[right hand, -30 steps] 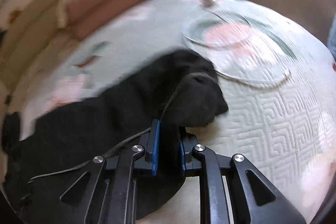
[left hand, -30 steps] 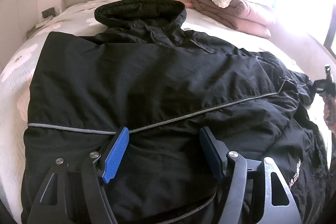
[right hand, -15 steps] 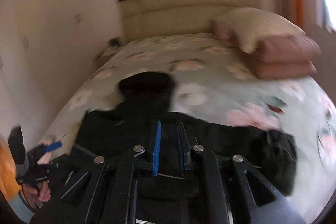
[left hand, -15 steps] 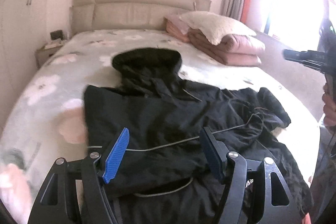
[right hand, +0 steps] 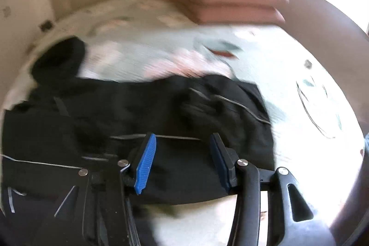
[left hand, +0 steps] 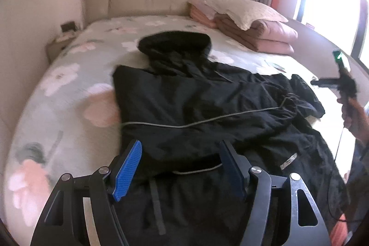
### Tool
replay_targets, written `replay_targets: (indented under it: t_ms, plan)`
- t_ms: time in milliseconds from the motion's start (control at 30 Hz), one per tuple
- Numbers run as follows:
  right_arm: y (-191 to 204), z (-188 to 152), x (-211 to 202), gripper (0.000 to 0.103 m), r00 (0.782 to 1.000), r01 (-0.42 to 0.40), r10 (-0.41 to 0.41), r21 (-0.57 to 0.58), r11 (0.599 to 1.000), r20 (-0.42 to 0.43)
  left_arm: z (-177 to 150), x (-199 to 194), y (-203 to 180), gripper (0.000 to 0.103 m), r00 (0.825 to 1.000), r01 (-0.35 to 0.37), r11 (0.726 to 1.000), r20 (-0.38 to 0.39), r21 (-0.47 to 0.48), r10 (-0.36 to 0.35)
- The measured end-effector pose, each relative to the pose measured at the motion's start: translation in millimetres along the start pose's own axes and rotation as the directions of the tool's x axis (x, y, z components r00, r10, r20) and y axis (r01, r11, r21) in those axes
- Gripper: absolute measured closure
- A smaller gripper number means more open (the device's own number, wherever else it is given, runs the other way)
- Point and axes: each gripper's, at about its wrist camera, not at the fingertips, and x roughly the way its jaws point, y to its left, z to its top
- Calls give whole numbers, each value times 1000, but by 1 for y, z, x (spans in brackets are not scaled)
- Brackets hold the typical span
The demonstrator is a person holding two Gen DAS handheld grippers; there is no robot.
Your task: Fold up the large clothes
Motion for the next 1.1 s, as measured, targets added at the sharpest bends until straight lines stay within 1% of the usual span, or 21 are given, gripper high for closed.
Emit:
replay_targets:
  t_ms: [133,200,233,267,300,333,400,467,533,567,600,633,667,700,767,833,867,967,1000,1067,1100]
  plan:
    - [-33,2,41,51,999,3,-2,26,1000,-39,1,27,-19,32,998,35,999,-44,-15,-36]
    - [-35,6,53,49,999,-2,2,7,1000,-32,0,38,-27,32,997,41,999,-62,-10,-42]
    - [-31,8,59,37,1000,9,-10,-17,1000,-26,1,43,-30,32,997,40,999,-72,-4,-40]
    - [-25,9,64,29,999,36,-36,-47,998,-15,1,47,-33,32,996,37,999,-81,3,-36]
    - [-19,10,68,18,998,60,-60,-67,996,-3,1,49,-34,32,996,35,999,-85,6,-34]
    - [-14,11,73,17,996,94,-93,-92,991,17,1,52,-34,32,995,33,999,-92,10,-32]
    - [-7,14,79,17,990,140,-136,-123,982,41,1,57,-34,32,994,30,999,-102,13,-29]
    - [-8,17,92,20,980,200,-199,-119,973,26,0,61,-32,32,994,26,1000,-110,12,-25]
    - [-16,21,106,39,979,200,-202,-82,976,-10,-1,65,-30,32,993,22,1000,-115,9,-20]
    - [-22,22,111,45,984,172,-173,-51,984,-27,-2,65,-29,32,993,23,1000,-113,4,-23]
    - [-24,23,109,61,989,146,-147,-33,989,-24,-2,65,-28,32,994,26,1000,-110,1,-25]
    - [-25,24,104,68,989,149,-150,-24,989,-12,-3,64,-28,32,994,29,1000,-104,1,-29]
    - [-23,24,96,70,988,153,-153,-21,988,-1,-3,60,-27,32,995,32,999,-94,3,-32]
    - [-20,25,83,72,991,132,-132,-14,991,17,-3,57,-26,32,996,35,999,-86,5,-34]
    - [-6,27,44,72,997,29,-28,-15,999,76,-2,48,-23,32,997,39,999,-61,9,-39]
    - [17,30,6,72,991,-46,52,-54,998,124,1,40,-18,32,998,40,999,-43,3,-40]
    - [36,33,-17,72,983,-95,108,-91,991,147,3,33,-14,32,999,41,999,-27,-6,-41]
    - [90,42,-63,72,955,-219,248,-176,960,164,9,13,-1,32,999,46,998,18,-36,-45]
    - [112,44,-78,72,941,-260,295,-208,943,163,11,6,2,32,999,46,998,31,-44,-45]
    - [161,45,-99,72,919,-319,366,-270,909,147,12,-7,11,32,998,44,998,56,-55,-41]
    - [179,44,-105,72,909,-342,393,-287,895,139,12,-14,16,32,997,39,997,67,-60,-35]
